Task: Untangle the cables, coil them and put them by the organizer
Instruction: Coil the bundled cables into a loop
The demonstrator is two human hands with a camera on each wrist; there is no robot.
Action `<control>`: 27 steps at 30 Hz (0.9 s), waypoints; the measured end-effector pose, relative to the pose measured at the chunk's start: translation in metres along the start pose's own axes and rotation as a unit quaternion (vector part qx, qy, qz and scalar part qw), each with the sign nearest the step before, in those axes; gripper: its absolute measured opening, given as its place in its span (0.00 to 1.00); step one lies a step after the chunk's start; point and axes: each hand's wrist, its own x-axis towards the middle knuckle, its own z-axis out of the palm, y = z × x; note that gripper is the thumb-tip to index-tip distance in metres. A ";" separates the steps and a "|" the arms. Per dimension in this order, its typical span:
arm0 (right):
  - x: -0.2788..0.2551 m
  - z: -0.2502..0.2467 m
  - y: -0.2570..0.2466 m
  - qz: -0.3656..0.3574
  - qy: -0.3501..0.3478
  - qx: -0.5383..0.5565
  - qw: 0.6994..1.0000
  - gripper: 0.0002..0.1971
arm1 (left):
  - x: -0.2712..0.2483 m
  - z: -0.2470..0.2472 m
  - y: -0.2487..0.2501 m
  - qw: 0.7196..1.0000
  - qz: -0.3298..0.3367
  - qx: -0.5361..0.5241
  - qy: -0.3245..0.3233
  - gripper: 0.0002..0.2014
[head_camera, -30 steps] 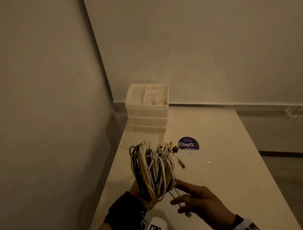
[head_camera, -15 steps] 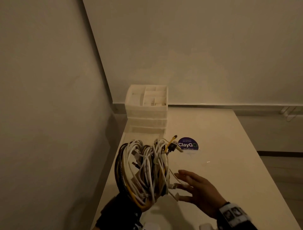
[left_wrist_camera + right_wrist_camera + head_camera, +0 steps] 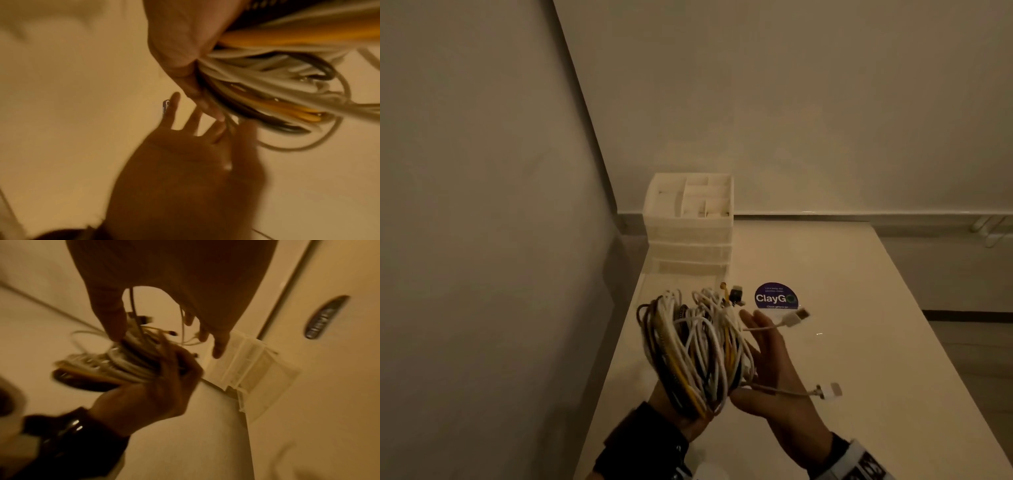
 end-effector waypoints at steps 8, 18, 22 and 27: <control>-0.004 0.013 -0.010 0.050 -0.003 -0.024 0.998 0.39 | 0.033 0.041 -0.087 0.999 0.014 0.034 0.013 0.20; -0.006 0.006 -0.006 0.060 -0.009 0.000 0.998 0.45 | 0.049 0.054 -0.098 0.989 0.076 0.076 0.103 0.10; 0.001 0.002 -0.016 0.075 -0.008 -0.063 0.995 0.42 | 0.048 0.051 -0.101 0.978 0.151 0.093 0.110 0.09; 0.011 -0.003 -0.017 0.093 0.081 -0.053 0.991 0.18 | 0.068 0.036 -0.101 0.922 0.194 0.288 0.171 0.08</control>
